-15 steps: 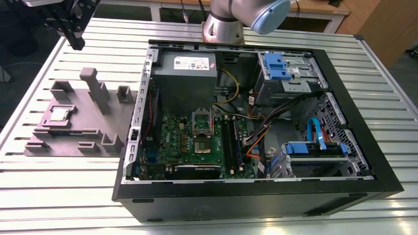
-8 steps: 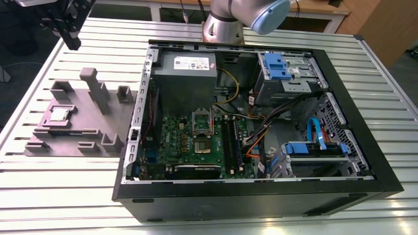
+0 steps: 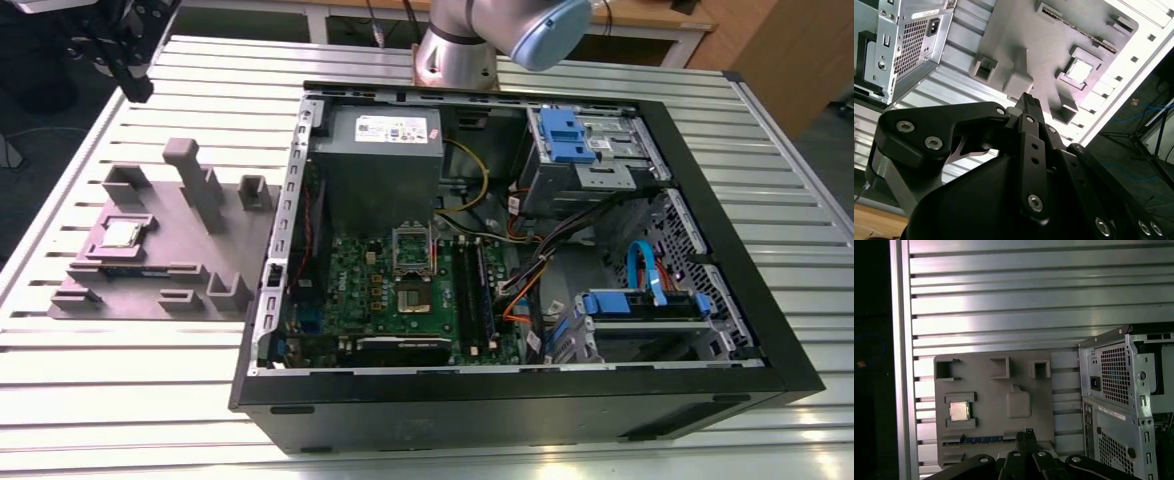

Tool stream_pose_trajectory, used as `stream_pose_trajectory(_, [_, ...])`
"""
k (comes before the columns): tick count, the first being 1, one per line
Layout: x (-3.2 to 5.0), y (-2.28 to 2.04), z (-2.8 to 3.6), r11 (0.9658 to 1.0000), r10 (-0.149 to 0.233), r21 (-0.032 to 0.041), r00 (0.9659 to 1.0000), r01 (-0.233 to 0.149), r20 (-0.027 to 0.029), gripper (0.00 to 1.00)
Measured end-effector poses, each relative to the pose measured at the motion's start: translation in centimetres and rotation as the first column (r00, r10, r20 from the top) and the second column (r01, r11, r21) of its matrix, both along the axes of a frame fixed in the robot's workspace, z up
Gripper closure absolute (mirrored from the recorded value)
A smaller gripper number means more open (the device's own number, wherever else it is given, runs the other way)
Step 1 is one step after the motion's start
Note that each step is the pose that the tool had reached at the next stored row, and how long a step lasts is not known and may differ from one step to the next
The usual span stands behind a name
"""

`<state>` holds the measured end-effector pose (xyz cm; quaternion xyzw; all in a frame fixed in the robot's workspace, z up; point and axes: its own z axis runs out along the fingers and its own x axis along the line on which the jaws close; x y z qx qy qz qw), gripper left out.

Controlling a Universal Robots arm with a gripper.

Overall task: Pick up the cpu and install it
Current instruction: 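Reach for the cpu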

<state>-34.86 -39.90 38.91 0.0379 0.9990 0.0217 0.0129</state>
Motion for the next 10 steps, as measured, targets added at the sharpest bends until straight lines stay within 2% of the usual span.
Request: stream_pose_trajectory(10, [-1.46,0.00,-0.08,1.0000,0.000,0.0000,1.0000,0.000,-0.0001,0.90])
